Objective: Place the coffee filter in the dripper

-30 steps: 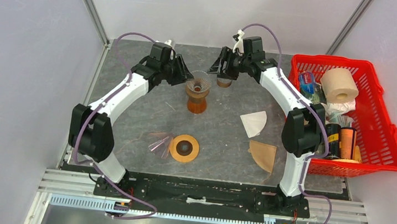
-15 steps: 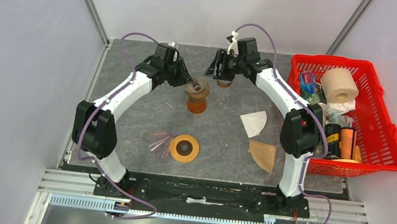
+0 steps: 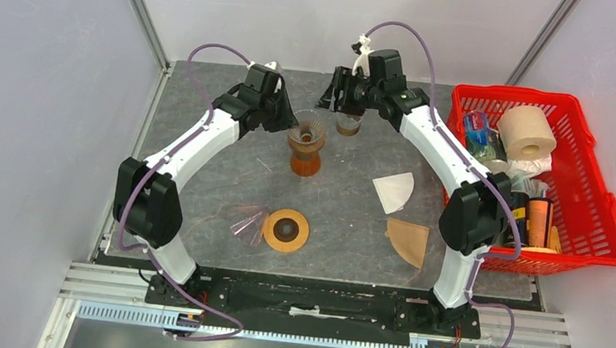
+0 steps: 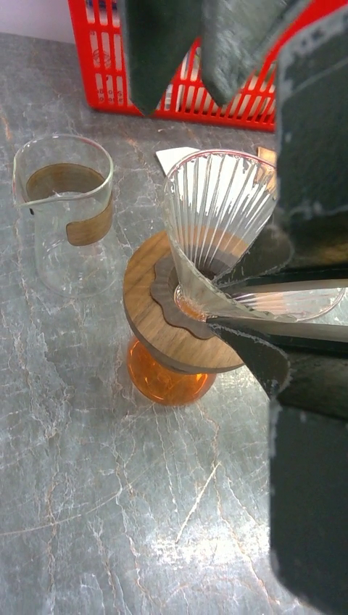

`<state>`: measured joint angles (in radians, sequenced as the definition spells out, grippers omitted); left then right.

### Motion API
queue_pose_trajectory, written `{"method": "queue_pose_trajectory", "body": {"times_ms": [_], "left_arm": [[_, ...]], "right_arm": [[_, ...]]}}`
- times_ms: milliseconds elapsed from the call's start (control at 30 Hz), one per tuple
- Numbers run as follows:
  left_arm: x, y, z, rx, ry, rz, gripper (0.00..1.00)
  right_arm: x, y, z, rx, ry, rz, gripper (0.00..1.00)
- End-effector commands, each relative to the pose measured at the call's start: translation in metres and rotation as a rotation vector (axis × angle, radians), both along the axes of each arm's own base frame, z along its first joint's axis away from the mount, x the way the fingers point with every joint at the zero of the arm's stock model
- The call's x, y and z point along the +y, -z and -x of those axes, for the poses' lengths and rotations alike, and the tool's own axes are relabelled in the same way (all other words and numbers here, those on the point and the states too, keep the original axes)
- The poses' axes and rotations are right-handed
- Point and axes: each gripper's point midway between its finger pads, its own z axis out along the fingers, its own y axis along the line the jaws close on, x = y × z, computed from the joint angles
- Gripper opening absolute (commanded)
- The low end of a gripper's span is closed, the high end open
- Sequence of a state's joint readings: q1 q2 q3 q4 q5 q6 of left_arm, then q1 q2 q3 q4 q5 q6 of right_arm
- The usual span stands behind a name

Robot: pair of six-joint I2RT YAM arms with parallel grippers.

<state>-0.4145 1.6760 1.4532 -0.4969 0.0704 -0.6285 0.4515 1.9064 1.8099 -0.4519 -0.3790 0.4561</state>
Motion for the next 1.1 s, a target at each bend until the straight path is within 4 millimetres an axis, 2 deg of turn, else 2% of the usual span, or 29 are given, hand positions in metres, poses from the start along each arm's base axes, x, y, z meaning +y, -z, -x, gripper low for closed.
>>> {"method": "queue_pose_trajectory", "body": {"times_ms": [0,167,367,633,800,900,1067], "left_arm": [[0.002,-0.009,-0.007,-0.040,0.005,-0.045,0.23],[-0.002,-0.008,-0.007,-0.038,0.013,-0.050,0.21],[-0.003,-0.007,-0.006,-0.034,0.016,-0.068,0.18],[-0.003,-0.001,-0.007,-0.025,0.018,-0.082,0.13],[-0.002,0.006,-0.006,-0.001,0.017,-0.095,0.06],[0.004,0.016,-0.004,0.032,0.003,-0.128,0.02],[0.013,0.038,0.006,0.105,-0.015,-0.180,0.02]], "right_arm": [[0.011,-0.006,0.010,-0.038,-0.042,0.048,0.64],[0.011,0.011,0.006,-0.038,-0.019,0.116,0.63],[0.011,0.024,0.003,-0.033,0.001,0.177,0.56],[0.016,0.044,-0.003,0.013,-0.001,0.191,0.52],[0.018,0.059,-0.005,0.049,0.013,0.196,0.29],[0.018,0.067,0.001,0.076,0.009,0.209,0.18],[0.015,0.092,0.014,0.145,-0.006,0.243,0.08]]}}
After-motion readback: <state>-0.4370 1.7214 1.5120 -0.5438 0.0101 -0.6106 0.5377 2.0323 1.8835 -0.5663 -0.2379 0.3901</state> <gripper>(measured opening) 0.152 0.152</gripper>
